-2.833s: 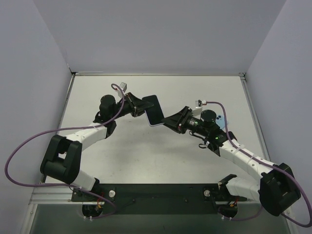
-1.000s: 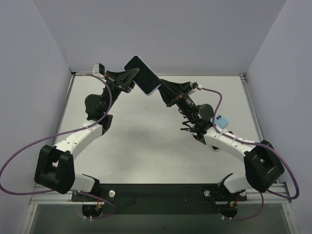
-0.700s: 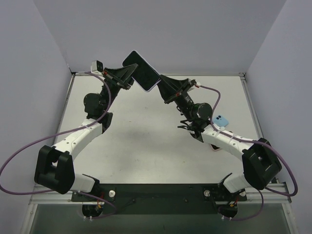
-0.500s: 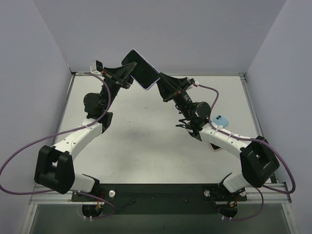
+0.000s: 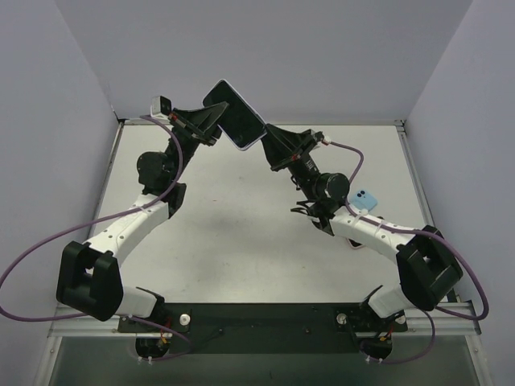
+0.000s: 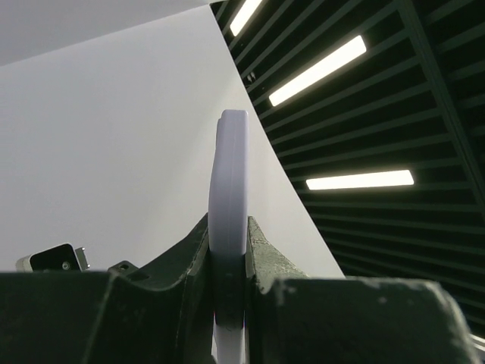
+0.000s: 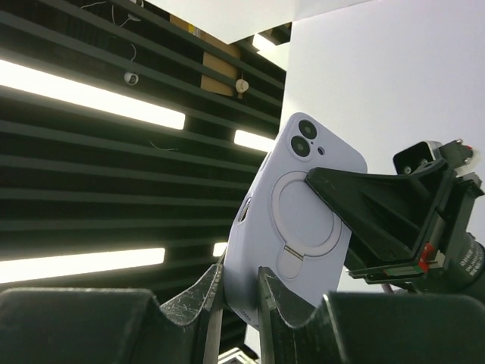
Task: Take the phone out of the phone case
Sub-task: Remove the phone case from the phone.
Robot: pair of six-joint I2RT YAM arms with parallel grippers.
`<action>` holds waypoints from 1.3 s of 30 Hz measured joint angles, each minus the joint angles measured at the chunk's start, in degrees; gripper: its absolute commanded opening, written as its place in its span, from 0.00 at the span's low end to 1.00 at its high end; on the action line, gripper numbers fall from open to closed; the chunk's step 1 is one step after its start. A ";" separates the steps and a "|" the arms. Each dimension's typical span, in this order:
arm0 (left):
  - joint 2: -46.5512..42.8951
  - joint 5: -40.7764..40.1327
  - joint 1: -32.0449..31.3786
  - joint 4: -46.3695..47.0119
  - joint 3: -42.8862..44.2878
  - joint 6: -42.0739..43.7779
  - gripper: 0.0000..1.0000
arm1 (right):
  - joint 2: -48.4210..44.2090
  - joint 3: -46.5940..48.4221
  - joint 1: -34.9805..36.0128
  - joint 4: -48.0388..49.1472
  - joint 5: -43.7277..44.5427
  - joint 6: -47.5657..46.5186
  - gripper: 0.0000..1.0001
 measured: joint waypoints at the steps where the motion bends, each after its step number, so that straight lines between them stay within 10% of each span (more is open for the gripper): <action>1: 0.00 0.63 -0.02 -0.26 0.00 0.31 0.00 | -0.72 -1.09 -0.15 0.24 -0.22 -0.81 0.00; 23: -1.60 5.22 -1.57 -3.85 -0.04 3.72 0.00 | -20.11 9.42 -4.83 -56.37 -9.68 -39.60 0.12; 39: -1.60 2.45 -1.62 -9.68 -0.09 5.97 0.00 | -8.41 19.08 -8.48 -59.12 -25.70 -44.33 0.25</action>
